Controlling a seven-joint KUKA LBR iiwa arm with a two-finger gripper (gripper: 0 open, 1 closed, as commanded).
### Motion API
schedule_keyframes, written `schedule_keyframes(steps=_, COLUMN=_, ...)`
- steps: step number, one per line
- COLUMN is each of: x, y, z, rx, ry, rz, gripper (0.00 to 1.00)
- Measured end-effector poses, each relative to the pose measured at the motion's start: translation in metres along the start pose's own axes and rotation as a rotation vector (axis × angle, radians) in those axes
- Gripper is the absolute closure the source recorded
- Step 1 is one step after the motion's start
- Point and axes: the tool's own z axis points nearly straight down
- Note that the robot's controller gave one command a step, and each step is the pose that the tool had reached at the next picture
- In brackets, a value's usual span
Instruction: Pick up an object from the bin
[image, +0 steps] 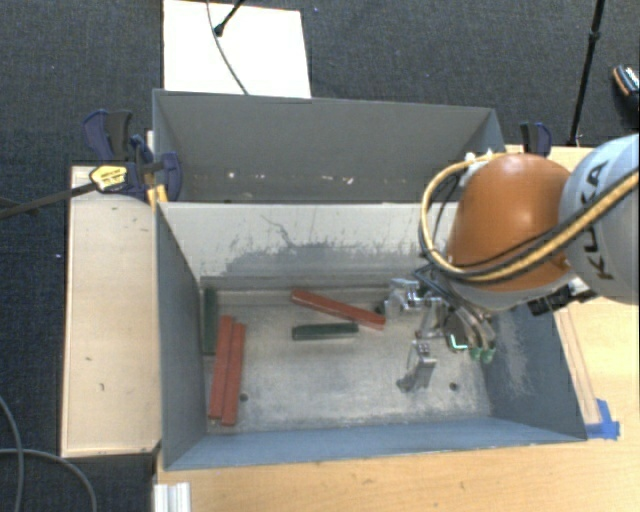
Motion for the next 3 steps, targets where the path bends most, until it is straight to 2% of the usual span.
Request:
schedule_keyframes(steps=1, x=-0.081, y=-0.006, z=0.05, rx=0.0, ry=-0.009, rz=0.019, gripper=0.0)
schedule_keyframes(steps=2, x=-0.09, y=0.018, z=0.133, rx=0.0, ry=-0.002, rz=-0.034, gripper=0.0)
schedule_keyframes(steps=3, x=-0.083, y=0.049, z=0.056, rx=0.0, ry=-0.014, rz=-0.223, gripper=0.0)
